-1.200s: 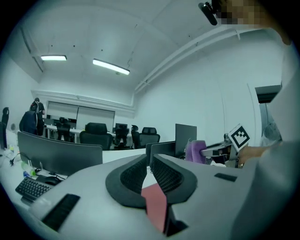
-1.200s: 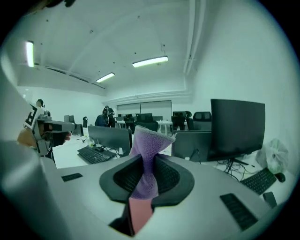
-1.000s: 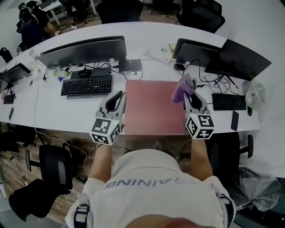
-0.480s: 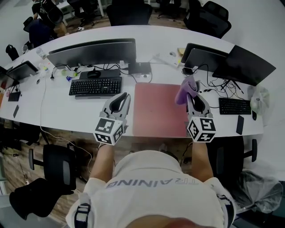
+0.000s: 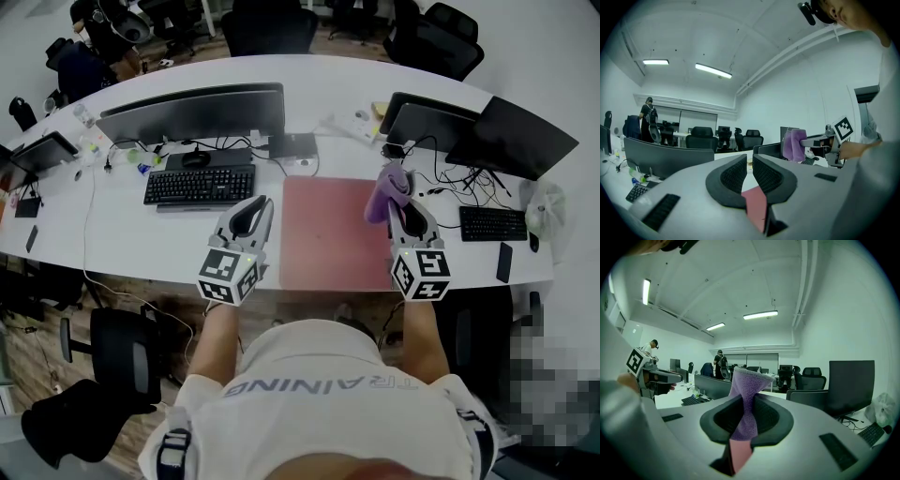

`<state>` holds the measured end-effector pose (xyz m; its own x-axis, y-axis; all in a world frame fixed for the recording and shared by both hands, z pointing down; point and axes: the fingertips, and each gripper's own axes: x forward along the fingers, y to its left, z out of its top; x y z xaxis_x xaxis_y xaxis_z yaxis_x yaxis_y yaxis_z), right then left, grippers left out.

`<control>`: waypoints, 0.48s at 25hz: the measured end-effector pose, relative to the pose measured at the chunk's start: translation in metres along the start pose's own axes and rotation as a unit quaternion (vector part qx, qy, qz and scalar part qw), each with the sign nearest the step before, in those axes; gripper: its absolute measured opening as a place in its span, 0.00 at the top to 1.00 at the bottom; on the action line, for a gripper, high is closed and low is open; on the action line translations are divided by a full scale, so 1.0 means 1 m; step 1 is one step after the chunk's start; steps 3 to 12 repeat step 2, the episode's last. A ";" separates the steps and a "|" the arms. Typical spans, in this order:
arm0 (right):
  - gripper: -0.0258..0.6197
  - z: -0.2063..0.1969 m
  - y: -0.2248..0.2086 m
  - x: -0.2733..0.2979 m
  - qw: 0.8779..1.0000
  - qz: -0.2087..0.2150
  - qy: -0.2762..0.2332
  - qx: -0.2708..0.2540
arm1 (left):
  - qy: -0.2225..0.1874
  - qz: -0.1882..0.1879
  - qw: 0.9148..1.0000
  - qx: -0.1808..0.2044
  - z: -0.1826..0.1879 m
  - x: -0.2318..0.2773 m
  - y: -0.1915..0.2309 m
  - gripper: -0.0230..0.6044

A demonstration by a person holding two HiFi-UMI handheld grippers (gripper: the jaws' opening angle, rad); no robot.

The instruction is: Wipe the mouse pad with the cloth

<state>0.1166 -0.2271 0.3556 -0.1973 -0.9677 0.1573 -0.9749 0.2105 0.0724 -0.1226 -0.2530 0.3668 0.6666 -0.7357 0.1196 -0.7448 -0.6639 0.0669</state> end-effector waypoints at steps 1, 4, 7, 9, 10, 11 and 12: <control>0.84 0.000 -0.001 0.001 1.000 0.001 0.001 0.001 | -0.001 0.000 1.000 0.000 0.001 0.001 0.000 0.91; 0.84 -0.001 -0.001 0.002 1.000 0.002 0.002 0.003 | -0.002 0.000 1.000 -0.001 0.002 0.002 0.001 0.91; 0.84 -0.001 -0.001 0.002 1.000 0.002 0.002 0.003 | -0.002 0.000 1.000 -0.001 0.002 0.002 0.001 0.91; 0.84 -0.001 -0.001 0.002 1.000 0.002 0.002 0.003 | -0.002 0.000 1.000 -0.001 0.002 0.002 0.001 0.91; 0.84 -0.001 -0.001 0.002 1.000 0.002 0.002 0.003 | -0.002 0.000 1.000 -0.001 0.002 0.002 0.001 0.91; 0.84 -0.001 -0.001 0.002 1.000 0.002 0.002 0.003 | -0.002 0.000 1.000 -0.001 0.002 0.002 0.001 0.91; 0.84 -0.001 -0.001 0.002 1.000 0.002 0.002 0.003 | -0.002 0.000 1.000 -0.001 0.002 0.002 0.001 0.91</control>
